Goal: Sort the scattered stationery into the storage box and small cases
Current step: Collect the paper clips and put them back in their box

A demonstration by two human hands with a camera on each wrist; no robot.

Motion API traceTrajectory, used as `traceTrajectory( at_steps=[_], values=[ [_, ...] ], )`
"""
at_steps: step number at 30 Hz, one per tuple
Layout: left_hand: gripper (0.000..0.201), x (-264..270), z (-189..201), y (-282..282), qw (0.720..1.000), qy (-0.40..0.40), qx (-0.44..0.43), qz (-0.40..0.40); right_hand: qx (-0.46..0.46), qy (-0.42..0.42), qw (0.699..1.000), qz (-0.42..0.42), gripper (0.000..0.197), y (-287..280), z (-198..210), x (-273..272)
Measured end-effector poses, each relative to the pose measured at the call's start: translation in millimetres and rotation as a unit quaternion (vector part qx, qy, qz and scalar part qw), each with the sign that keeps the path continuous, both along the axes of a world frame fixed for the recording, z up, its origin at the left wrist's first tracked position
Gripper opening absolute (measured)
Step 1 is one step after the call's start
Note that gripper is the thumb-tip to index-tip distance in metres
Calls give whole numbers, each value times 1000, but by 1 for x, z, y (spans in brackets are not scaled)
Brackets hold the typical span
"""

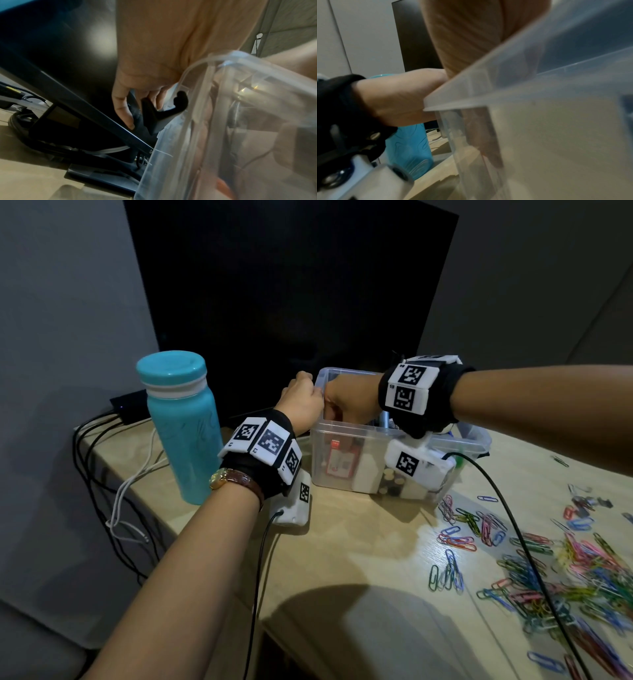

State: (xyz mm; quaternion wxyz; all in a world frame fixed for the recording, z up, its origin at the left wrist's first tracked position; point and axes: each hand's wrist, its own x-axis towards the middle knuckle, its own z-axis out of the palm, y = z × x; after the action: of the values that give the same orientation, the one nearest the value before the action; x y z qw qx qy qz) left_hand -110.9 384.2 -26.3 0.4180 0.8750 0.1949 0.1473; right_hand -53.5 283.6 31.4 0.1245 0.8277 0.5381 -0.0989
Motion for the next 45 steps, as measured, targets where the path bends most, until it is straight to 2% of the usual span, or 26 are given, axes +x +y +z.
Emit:
traceTrajectory(
  at_steps=[4, 7, 11, 13, 14, 16, 19, 21, 23, 26, 29, 31, 34, 36, 38, 40, 42, 45],
  values=[
    [46, 1, -1, 1, 1000, -4, 0, 0, 13, -48, 999, 1, 17, 2, -4, -3],
    [44, 2, -2, 1, 1000, -12, -4, 3, 28, -33, 999, -5, 11, 1, -4, -6],
    [42, 3, -3, 2, 1000, -13, -12, 1, 5, 6, 1000, -9, 15, 0, -3, -4],
    [42, 3, -3, 3, 1000, -11, -20, -4, -32, 20, 999, -14, 29, -2, -2, 0],
    [42, 3, -4, 4, 1000, -13, -24, -6, -61, 20, 998, -17, 27, -3, 0, 2],
    [41, 3, -5, 5, 999, -14, -29, -7, -117, 2, 993, -10, 12, -4, 0, 3],
    [41, 3, -5, 6, 999, -15, -32, -11, -176, -83, 979, 61, 30, -1, -1, 4],
    [44, 4, -6, 6, 999, -16, -37, -17, -186, -51, 980, 55, 33, 1, -2, 1],
    [47, 4, -7, 7, 999, -20, -40, -29, -157, 31, 987, 6, 29, -1, 0, 0],
    [43, 5, -7, 10, 998, -30, -26, -44, -82, 65, 995, -7, 20, -10, 12, -3],
    [39, 5, -6, 10, 999, -26, 0, -46, -17, 60, 998, 32, 16, -22, 21, -9],
    [38, 4, -4, 9, 999, -14, 27, -38, 33, 30, 998, 40, 21, -32, 27, -13],
    [36, -1, 2, 2, 993, 13, 120, 16, 144, 7, 989, 44, 25, -56, 35, -16],
    [34, -5, 9, -7, 976, 26, 204, 66, 218, 12, 975, 41, 26, -80, 39, -16],
    [33, -12, 20, -19, 963, -8, 251, 95, 266, 7, 963, 27, 28, -108, 43, -17],
    [35, -13, 32, -34, 960, -82, 254, 89, 295, -15, 955, 0, 29, -139, 48, -19],
    [36, -10, 44, -58, 955, -160, 240, 60, 314, -24, 949, -30, 29, -176, 53, -22],
    [34, -5, 57, -115, 949, -232, 211, -1, 304, -11, 948, -98, 30, -235, 56, -27]
  ],
)
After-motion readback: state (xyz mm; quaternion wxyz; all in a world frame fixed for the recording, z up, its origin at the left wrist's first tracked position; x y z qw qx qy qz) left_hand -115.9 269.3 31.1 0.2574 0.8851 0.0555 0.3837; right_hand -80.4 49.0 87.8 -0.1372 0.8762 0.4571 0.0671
